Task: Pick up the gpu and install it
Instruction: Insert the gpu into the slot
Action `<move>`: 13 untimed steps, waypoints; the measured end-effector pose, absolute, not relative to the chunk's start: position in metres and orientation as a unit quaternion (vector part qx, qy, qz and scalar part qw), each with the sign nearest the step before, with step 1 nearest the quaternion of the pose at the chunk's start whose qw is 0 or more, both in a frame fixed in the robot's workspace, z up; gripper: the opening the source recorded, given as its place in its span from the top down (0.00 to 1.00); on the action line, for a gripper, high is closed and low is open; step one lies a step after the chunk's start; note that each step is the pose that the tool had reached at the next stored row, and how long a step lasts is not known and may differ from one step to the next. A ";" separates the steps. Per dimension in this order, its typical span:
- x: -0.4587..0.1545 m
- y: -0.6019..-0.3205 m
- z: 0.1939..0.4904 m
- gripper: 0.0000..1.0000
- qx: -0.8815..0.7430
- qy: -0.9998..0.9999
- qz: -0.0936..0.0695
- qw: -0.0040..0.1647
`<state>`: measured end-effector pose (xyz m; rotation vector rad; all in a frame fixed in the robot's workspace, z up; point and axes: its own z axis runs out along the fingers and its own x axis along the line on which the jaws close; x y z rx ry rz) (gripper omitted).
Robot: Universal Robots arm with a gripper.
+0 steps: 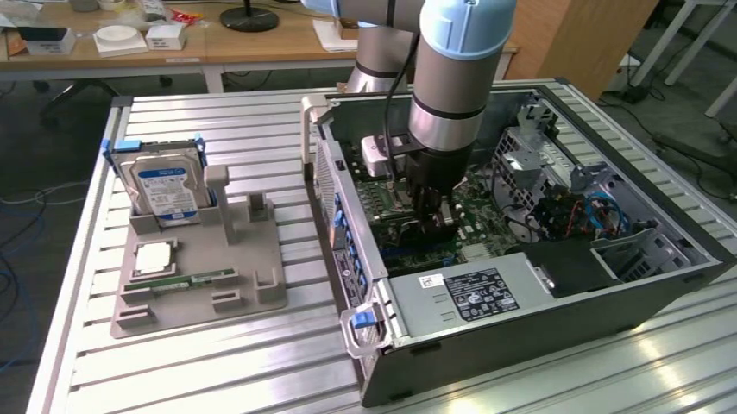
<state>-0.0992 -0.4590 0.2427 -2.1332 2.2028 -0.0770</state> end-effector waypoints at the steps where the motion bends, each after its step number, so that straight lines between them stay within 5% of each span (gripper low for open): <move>1: -0.099 -0.459 0.243 0.74 -0.695 0.718 -0.025 0.037; 13: -0.102 -0.459 0.239 0.74 -0.695 0.718 -0.026 0.037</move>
